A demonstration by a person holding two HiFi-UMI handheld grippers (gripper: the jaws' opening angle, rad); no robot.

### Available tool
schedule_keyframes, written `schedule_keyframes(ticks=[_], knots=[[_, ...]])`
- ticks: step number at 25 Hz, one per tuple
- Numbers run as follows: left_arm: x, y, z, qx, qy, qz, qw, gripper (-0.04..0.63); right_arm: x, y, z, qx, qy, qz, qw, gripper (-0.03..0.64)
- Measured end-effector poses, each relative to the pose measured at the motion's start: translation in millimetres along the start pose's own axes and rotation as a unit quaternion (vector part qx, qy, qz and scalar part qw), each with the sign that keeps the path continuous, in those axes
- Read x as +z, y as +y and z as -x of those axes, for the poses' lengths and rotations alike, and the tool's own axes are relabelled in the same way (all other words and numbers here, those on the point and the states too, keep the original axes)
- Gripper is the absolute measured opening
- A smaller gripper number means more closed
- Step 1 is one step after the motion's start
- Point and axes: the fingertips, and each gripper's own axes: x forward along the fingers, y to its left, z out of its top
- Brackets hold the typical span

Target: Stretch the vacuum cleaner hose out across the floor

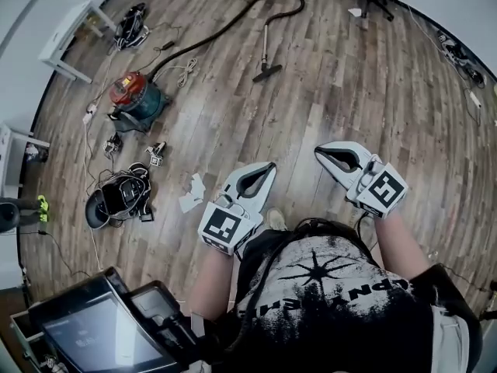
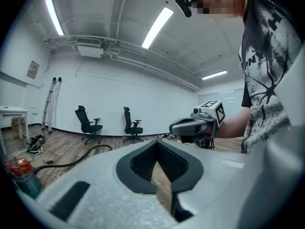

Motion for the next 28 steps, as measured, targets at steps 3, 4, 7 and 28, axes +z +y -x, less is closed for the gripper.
schedule_keyframes(ticks=[3,4,7,28], knots=[[7,29,14,0.009,-0.013,0.004,0.9999,0.0,10,0,-33,0.008,0.002,0.007,1.0,0.008],[7,37,18,0.012,-0.015,0.005,0.9998,0.0,11,1,-42,0.011,0.003,0.008,1.0,0.008],[2,56,26,0.016,-0.015,0.009,0.9997,0.0,15,3,-65,0.017,0.004,0.012,1.0,0.008],[-8,140,21,0.085,0.004,0.033,0.9958,0.0,16,-48,-141,0.071,0.004,-0.01,0.997,0.008]])
